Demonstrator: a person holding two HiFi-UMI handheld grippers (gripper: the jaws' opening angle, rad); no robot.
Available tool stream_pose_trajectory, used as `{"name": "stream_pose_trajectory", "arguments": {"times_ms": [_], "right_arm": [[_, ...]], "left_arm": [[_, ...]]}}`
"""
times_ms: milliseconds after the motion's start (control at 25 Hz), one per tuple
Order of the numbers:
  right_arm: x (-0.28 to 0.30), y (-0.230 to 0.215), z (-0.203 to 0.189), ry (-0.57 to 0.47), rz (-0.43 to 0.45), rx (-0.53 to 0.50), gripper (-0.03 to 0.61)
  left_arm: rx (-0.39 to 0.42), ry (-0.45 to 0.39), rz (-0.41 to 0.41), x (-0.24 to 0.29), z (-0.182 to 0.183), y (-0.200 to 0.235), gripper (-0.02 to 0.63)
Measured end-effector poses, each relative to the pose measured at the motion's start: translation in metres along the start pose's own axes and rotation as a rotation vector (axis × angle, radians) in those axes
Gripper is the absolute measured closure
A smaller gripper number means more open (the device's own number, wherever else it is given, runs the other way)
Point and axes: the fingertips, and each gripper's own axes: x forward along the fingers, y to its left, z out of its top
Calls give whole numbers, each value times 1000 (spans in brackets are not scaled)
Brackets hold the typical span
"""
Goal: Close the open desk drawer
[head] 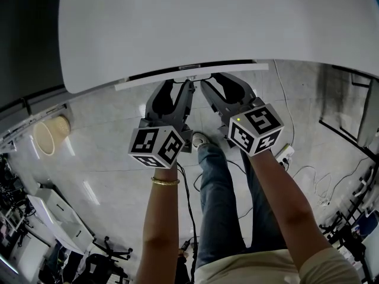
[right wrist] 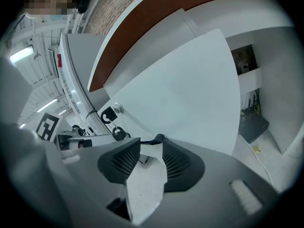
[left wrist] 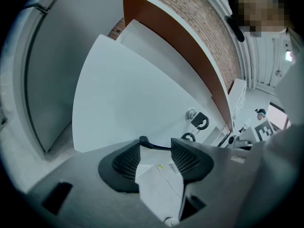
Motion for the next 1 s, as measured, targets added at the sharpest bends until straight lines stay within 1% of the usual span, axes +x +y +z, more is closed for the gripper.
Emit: {"name": "stream_pose_trajectory", "arguments": {"times_ms": [560,1000], "right_arm": [[19,-7,19,-14,-4,-15,426],[29,-13,29,-26,9,-19,428]], "left_arm": [[4,-6,-1,17,20,9,411],[9,-12,-1,29,30,14,410]]}}
